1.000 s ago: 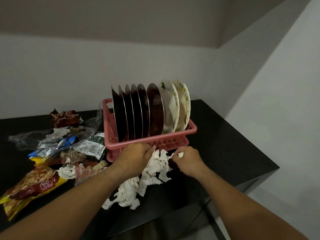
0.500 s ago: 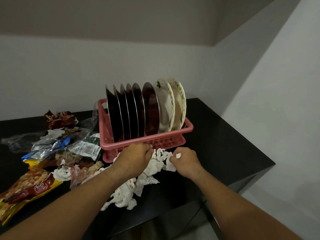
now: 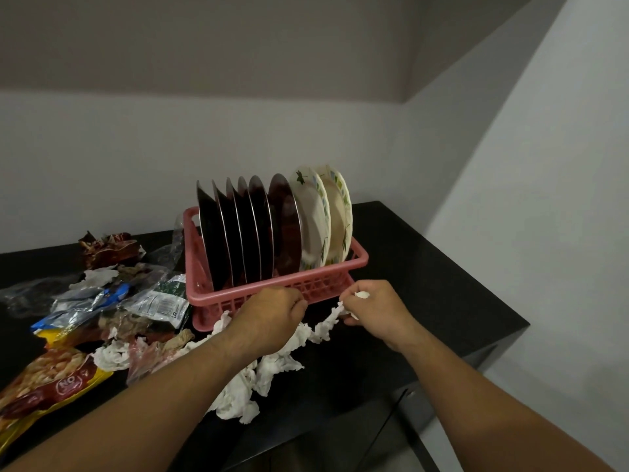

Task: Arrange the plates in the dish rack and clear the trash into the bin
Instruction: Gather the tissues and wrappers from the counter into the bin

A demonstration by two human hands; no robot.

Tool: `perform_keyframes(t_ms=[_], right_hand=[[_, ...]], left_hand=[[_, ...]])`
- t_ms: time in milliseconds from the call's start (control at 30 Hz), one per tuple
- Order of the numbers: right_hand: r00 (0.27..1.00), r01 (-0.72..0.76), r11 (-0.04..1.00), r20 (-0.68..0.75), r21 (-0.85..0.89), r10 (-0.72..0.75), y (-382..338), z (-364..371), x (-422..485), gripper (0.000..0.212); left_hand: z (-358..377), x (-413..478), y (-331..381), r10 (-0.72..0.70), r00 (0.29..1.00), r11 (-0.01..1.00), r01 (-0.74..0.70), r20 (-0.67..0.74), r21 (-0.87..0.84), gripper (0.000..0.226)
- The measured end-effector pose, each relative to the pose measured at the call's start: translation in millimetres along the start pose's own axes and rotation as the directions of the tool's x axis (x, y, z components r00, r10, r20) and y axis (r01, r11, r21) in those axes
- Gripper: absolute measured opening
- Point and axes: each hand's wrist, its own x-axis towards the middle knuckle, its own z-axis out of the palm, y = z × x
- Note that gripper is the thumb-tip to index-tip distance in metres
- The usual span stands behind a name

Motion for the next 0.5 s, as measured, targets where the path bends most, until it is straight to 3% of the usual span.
perform_keyframes(t_ms=[67,167,233,300,400,500], right_hand=[[1.0,0.012,0.998,0.025,0.068,-0.013,-4,-6,-2,0.013],[0.997,0.034,0.986,0.067,0.163,-0.046,-10,-14,-5,0.007],[0.995,0.047,0.974,0.081,0.223,-0.066,-13,-19,-7,0.009],[0.993,0.051,0.959,0.09,0.28,-0.08,-14,-24,-8,0.021],[0.997,0.023,0.965,0.068,0.262,-0.043,-12,-29,-10,0.03],[0.997,-0.07,0.973,0.038,0.218,0.063,1,-30,-10,0.04]], left_hand=[[5,2,4,-0.019,0.998,0.999,0.017,0.056,0.034,0.023],[15,4,7,0.006,0.987,1.0,-0.009,0.159,0.02,0.044],[22,6,13,0.023,0.98,0.999,-0.017,0.199,-0.031,0.037],[27,10,20,0.029,0.982,0.998,-0.016,0.188,-0.068,0.012],[25,16,30,0.026,0.993,0.985,-0.006,0.113,-0.174,0.028],[11,19,39,0.042,0.996,0.941,-0.015,0.073,-0.337,0.02]])
